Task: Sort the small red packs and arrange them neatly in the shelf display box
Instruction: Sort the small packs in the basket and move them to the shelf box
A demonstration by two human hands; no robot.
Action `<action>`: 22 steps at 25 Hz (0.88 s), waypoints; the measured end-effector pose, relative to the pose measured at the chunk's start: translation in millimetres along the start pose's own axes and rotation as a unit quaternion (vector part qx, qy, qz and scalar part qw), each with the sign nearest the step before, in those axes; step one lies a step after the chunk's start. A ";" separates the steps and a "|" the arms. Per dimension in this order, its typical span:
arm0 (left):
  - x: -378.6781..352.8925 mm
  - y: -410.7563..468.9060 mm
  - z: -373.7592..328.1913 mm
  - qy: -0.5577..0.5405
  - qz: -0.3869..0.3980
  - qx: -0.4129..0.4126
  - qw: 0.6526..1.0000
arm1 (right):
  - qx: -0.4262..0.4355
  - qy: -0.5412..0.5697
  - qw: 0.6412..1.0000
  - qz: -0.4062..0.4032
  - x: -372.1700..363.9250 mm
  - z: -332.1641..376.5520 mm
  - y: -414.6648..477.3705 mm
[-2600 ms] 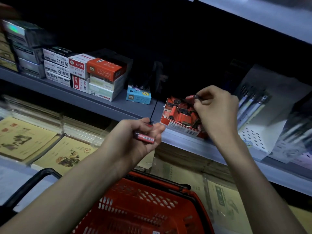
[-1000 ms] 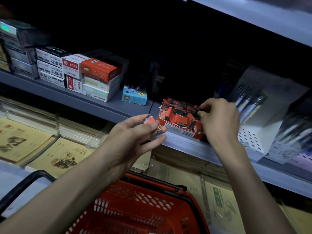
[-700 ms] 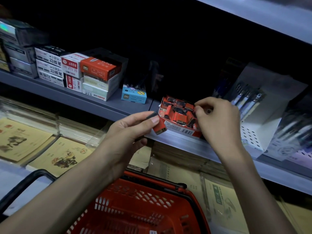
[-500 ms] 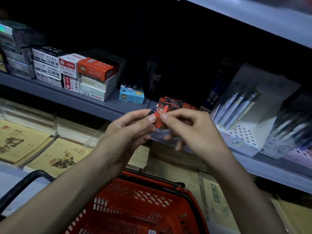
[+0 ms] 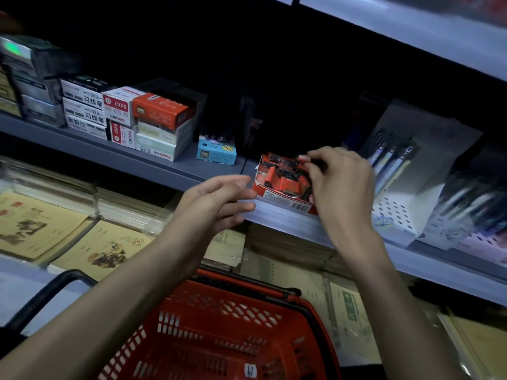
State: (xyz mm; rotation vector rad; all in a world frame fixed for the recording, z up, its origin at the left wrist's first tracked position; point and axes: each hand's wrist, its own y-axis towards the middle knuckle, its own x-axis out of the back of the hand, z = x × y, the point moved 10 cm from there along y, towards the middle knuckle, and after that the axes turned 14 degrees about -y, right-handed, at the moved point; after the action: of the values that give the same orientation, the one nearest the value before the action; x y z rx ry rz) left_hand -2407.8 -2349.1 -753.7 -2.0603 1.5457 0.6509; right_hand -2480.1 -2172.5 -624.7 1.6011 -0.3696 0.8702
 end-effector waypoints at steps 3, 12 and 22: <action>1.2 1.3 -2.9 0.038 0.001 -0.022 0.999 | 0.044 -0.062 0.993 0.090 -27.6 9.4 -7.8; -18.3 -23.3 -18.9 0.374 0.076 -0.219 0.898 | 0.062 0.000 0.990 0.124 2.7 13.6 -57.5; 8.8 -69.2 4.5 0.679 0.109 -0.263 0.677 | 0.136 -0.002 0.974 0.179 6.9 1.4 -152.8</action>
State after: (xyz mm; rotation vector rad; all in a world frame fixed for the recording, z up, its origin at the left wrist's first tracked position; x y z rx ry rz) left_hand -2339.3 -2335.7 -756.3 -3.0506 2.5641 -0.7968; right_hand -2372.9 -2136.5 -727.7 1.8175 -0.5735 1.2347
